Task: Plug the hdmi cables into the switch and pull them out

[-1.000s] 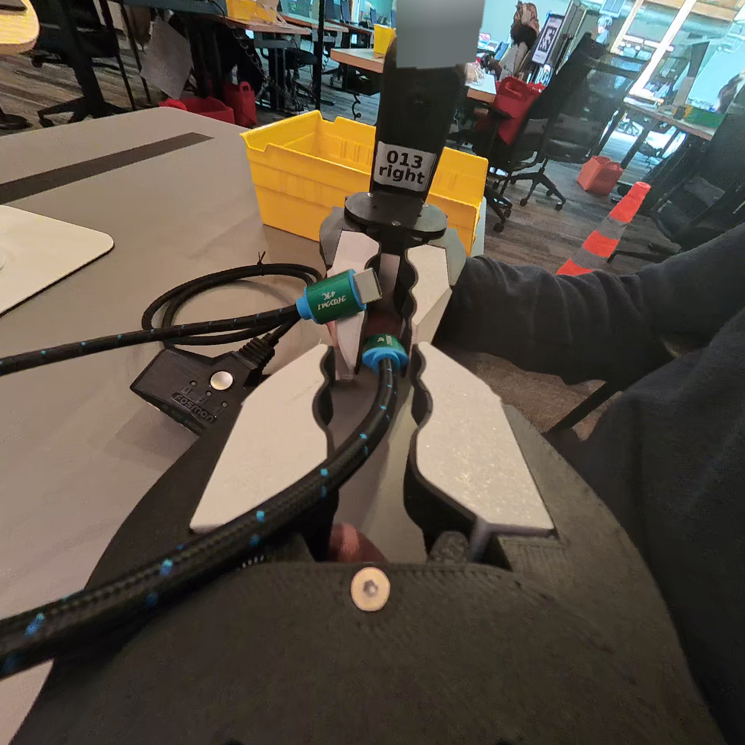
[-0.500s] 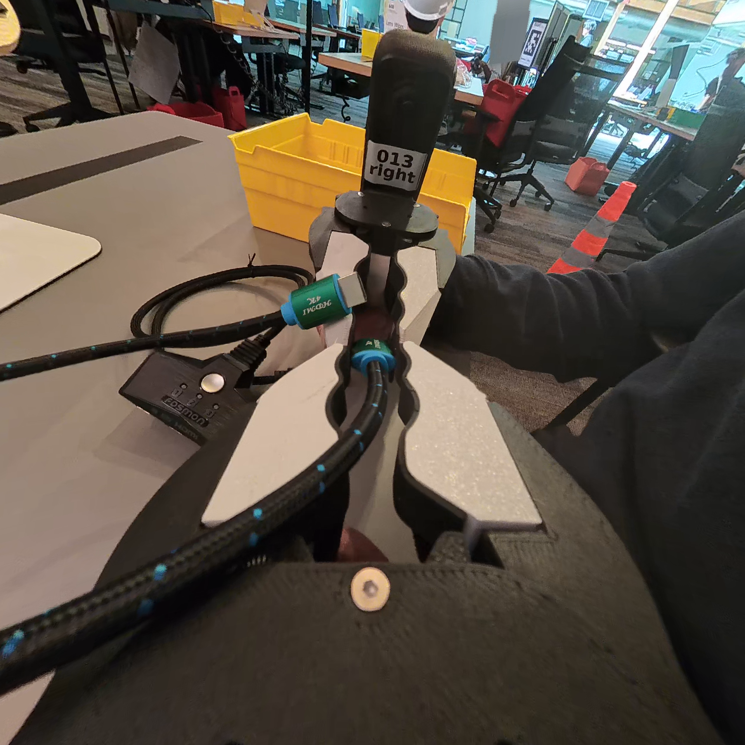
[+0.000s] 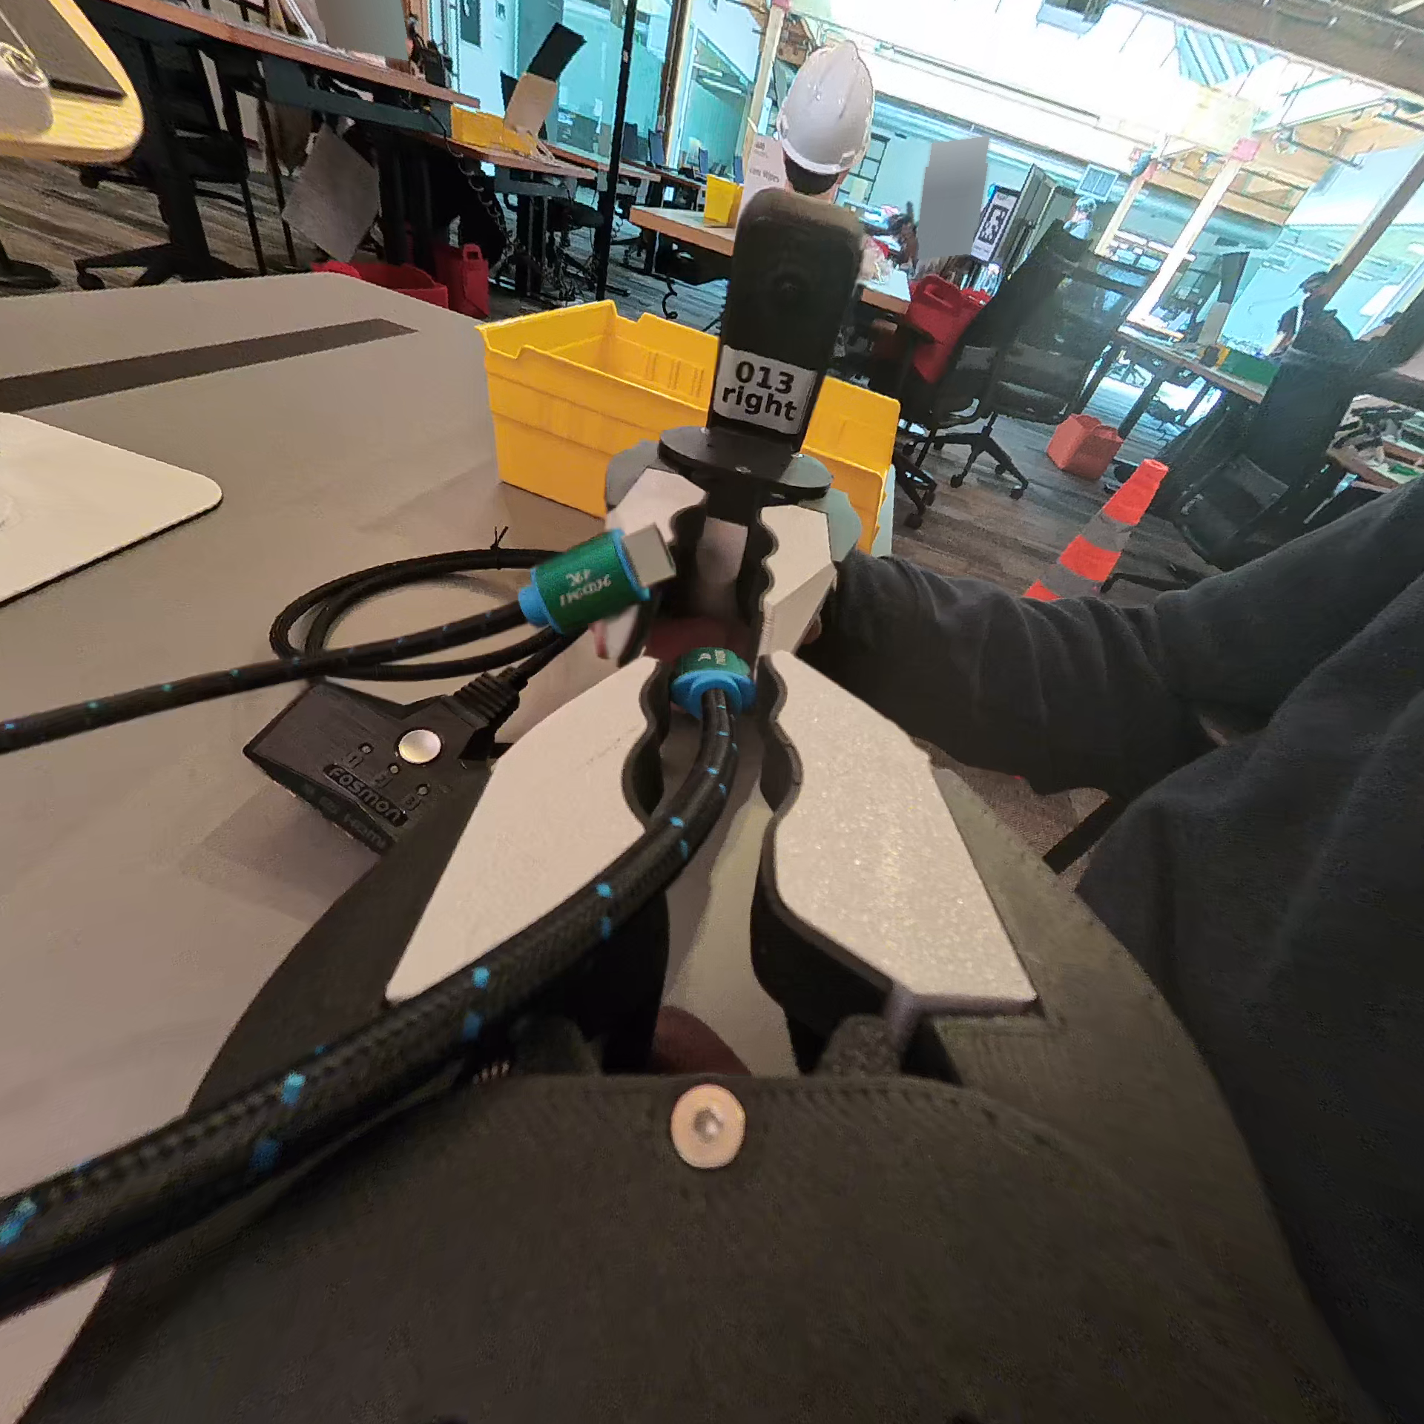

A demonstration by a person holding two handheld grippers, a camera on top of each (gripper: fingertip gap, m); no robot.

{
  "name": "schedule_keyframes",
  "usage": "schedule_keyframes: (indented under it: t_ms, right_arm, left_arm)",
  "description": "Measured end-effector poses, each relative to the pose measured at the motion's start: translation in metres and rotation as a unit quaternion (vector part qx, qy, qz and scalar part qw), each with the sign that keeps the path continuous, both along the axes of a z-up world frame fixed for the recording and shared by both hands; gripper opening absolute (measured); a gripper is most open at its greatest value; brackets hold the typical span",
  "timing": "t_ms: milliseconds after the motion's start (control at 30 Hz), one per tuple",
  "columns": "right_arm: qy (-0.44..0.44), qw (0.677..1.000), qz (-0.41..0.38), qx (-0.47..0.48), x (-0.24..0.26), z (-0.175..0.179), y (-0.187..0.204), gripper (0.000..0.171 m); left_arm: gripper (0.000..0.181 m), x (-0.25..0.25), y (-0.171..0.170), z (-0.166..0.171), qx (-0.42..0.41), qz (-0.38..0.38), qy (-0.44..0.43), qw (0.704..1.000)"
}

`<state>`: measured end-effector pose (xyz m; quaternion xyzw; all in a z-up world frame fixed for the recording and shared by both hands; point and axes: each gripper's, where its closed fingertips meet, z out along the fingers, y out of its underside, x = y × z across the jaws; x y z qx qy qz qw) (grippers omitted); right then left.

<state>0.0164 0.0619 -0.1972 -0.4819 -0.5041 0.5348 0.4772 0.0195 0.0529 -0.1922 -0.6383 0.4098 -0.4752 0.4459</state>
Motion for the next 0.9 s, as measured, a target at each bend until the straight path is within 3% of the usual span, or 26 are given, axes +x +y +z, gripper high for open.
schedule_keyframes:
  t_ms: [133, 267, 433, 600, 900]
  right_arm:
    - [0.014, 1.000, 0.004, -0.009, 0.005, 0.009, 0.006, 0.036]
    - [0.056, 0.998, 0.006, -0.013, 0.016, 0.029, 0.008, 0.027]
    - [0.083, 0.996, -0.037, -0.006, 0.016, 0.043, 0.022, 0.030]
    - [-0.017, 0.999, -0.017, 0.027, -0.016, 0.008, 0.008, 0.028]
    - [-0.057, 0.996, -0.004, 0.062, -0.037, -0.007, -0.005, 0.025]
  left_arm:
    - [0.021, -0.003, 0.000, 0.008, -0.002, -0.002, -0.016, 1.000]
    - [0.021, -0.007, -0.002, 0.017, -0.003, -0.006, -0.031, 0.999]
    - [0.020, -0.008, -0.004, 0.026, 0.001, -0.010, -0.042, 0.999]
    - [0.021, -0.009, -0.005, 0.032, 0.003, -0.009, -0.052, 0.999]
    - [0.020, -0.015, 0.003, 0.032, -0.006, 0.010, -0.063, 0.998]
